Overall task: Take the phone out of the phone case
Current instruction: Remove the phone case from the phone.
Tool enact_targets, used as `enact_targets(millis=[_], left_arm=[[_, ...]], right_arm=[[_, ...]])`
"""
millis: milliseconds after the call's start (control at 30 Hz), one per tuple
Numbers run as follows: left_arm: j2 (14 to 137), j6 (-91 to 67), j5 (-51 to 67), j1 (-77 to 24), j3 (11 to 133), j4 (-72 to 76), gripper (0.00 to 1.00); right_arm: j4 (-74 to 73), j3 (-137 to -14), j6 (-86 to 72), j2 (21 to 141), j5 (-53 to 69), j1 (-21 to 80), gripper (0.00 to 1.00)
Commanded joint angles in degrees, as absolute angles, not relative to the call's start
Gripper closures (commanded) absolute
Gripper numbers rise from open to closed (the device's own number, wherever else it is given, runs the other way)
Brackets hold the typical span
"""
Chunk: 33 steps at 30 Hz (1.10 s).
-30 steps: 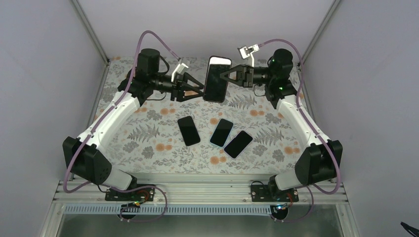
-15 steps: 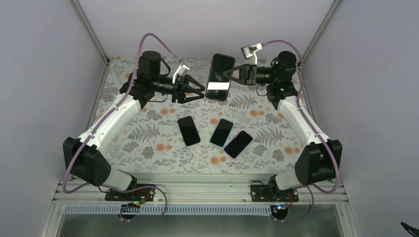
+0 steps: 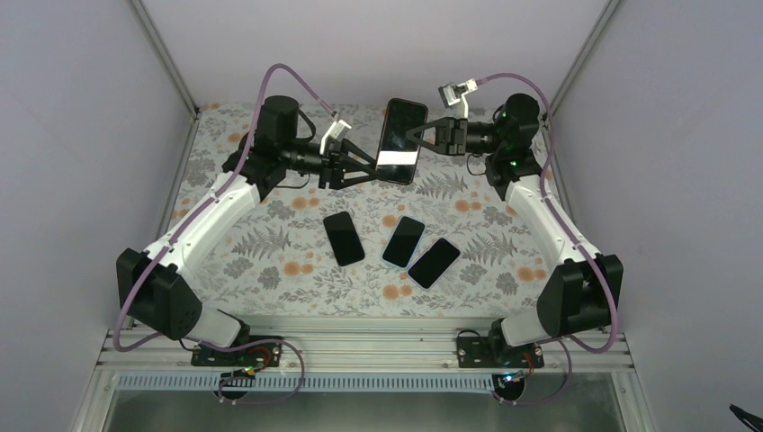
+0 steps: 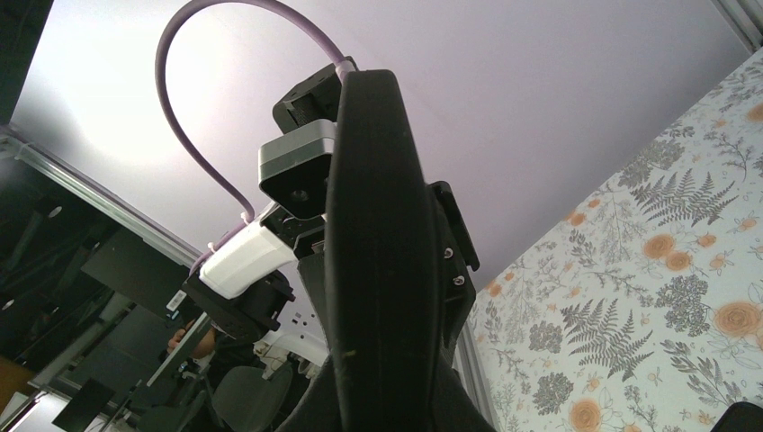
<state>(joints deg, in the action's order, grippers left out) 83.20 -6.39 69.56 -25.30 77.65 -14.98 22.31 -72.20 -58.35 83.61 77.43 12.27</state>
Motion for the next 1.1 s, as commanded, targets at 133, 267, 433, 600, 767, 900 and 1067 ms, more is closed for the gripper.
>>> enact_targets(millis=[133,267,433,600,767,900,1067], left_arm=[[83.8,-7.0,67.7,-25.4,76.5,-13.2,0.62],[84.1,-6.9,67.1,-25.3,76.3,-13.1,0.64],[84.6,-6.8,66.3,-25.3,76.2,-13.0,0.66],[85.1,-6.7,65.8,-25.2,76.2,-13.0,0.68],[85.3,-7.2,65.6,-24.9,75.2,-11.9,0.70],[85.5,-7.3,65.5,-24.6,75.4,-11.8,0.71],[85.3,-7.5,65.5,-24.4,74.7,-11.4,0.72]], right_arm=[[26.7,-72.1,-59.5,81.3,77.9,11.9,0.96],[28.5,-72.2,-61.1,81.4,78.5,11.9,0.96],[30.0,-72.0,-62.6,81.4,79.0,11.9,0.96],[30.5,-72.0,-63.3,81.4,79.7,12.0,0.96],[31.6,-72.0,-64.5,81.4,80.3,11.9,0.96],[34.7,-71.3,-67.3,81.5,80.7,12.0,0.96],[41.1,-69.9,-72.2,81.5,80.9,12.0,0.96]])
